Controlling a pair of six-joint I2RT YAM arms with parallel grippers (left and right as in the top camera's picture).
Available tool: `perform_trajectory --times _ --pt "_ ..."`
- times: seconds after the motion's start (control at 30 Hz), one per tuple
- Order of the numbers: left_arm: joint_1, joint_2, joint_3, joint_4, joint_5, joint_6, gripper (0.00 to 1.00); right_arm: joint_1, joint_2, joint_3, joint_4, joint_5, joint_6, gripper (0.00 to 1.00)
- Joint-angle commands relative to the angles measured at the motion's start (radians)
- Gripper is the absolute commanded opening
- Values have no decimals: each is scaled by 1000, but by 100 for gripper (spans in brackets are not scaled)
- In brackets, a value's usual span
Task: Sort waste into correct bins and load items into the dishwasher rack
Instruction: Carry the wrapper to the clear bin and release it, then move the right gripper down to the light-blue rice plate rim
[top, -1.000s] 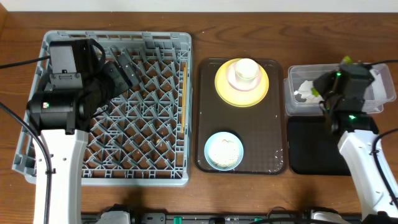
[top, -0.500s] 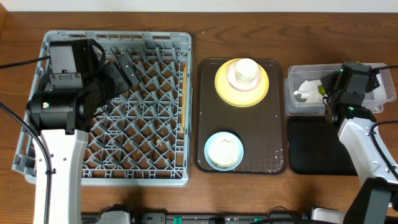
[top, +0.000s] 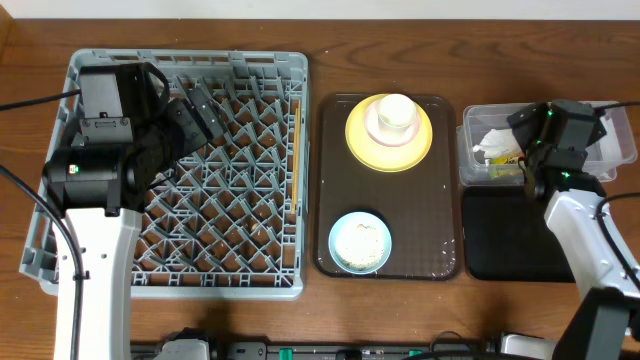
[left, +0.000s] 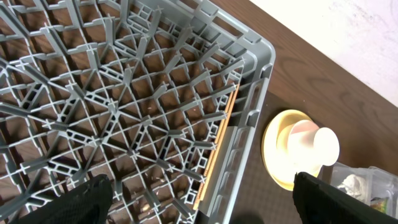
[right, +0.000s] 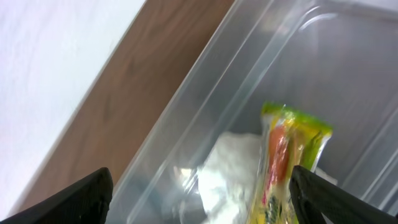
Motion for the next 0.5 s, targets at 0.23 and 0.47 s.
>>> perform_trajectory --times 0.23,0.47 --pt "4 2 6 -2 6 10 94 107 -319 -1 -272 -569 -509 61" --pt "4 2 6 -2 6 10 94 431 -349 -4 -508 -500 -592 47"
